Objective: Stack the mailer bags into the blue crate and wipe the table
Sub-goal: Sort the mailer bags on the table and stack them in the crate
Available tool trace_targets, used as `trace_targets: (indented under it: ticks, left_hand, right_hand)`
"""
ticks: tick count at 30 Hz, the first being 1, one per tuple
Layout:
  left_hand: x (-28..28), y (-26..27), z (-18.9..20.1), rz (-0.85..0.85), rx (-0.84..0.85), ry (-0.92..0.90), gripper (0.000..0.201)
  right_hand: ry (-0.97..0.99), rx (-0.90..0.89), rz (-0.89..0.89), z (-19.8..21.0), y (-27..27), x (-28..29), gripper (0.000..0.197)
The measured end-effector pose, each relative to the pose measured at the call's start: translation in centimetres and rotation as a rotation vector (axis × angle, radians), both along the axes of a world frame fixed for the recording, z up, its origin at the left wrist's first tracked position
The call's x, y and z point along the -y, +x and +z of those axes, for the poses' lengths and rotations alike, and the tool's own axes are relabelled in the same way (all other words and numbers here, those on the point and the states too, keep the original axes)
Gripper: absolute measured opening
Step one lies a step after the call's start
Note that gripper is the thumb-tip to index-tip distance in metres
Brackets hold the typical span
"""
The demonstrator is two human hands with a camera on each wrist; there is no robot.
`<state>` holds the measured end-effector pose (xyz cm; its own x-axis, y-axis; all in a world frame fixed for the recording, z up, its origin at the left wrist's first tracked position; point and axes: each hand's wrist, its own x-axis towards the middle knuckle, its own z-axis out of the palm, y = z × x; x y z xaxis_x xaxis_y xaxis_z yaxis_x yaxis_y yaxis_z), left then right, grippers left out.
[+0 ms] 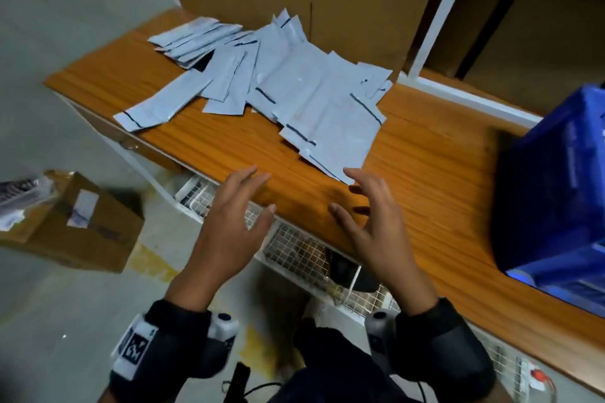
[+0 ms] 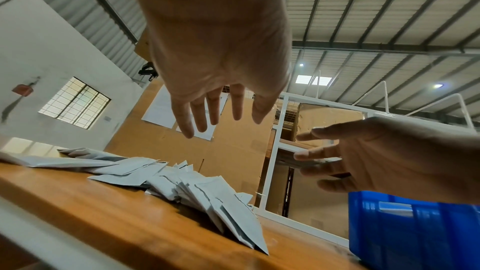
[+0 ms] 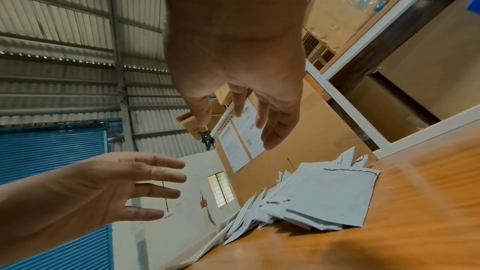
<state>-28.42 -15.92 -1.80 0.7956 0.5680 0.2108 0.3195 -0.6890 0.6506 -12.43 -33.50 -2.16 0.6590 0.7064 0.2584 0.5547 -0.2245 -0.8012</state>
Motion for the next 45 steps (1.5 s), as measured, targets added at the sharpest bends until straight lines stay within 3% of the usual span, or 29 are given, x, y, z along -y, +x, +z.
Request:
trace_targets:
  ticks: [8,12,14,18,20,24,28,30,33,38,45]
  left_hand:
    - [-7.8,9.0,2.1,-0.095,0.010,0.016,0.038]
    - [-10.6,15.1,2.7,-0.093,-0.002,-0.098,0.029]
    - [-11.8,18.2,1.9,-0.066,-0.005,-0.214,0.022]
    - [-12.8,23.2,0.4,0.027,-0.025,-0.635,0.014]
    - [-13.2,25.3,-0.7,0.049,-0.059,-0.710,0.014]
    - [-14.3,29.0,-2.8,0.032,-0.124,-0.574,0.016]
    - [-14.5,31.1,-4.2,-0.004,-0.281,-0.637,0.020]
    - [-14.8,31.5,-5.1,-0.061,-0.336,-0.613,0.018]
    - [-15.2,31.4,-5.3,-0.170,-0.420,-0.487,0.037]
    - [-15.8,30.9,-5.0,-0.293,-0.368,-0.455,0.028]
    - [-18.1,29.5,-4.4,-0.394,-0.172,-0.402,0.018]
  right_hand:
    - [-0.038,-0.033,-0.145,-2.0,8.4,-7.0,0.056]
    - [-0.180,-0.067,-0.285,-3.4,13.1,-9.2,0.059]
    - [-0.305,-0.130,-0.333,-4.2,15.6,-9.9,0.062]
    - [-0.576,-0.269,-0.351,-6.8,19.5,-10.6,0.066]
    - [-0.623,-0.316,-0.355,-7.7,20.5,-10.9,0.066]
    - [-0.616,-0.412,-0.407,-7.2,21.3,-12.1,0.080]
    - [-0.695,-0.447,-0.449,-7.1,20.3,-13.9,0.094]
    - [-0.721,-0.423,-0.487,-7.4,19.5,-14.7,0.090]
    - [-0.723,-0.437,-0.553,-7.1,18.9,-15.6,0.087]
    - [-0.672,-0.543,-0.682,-6.4,18.3,-16.3,0.095]
    - [-0.475,-0.576,-0.869,-6.9,16.5,-16.5,0.037]
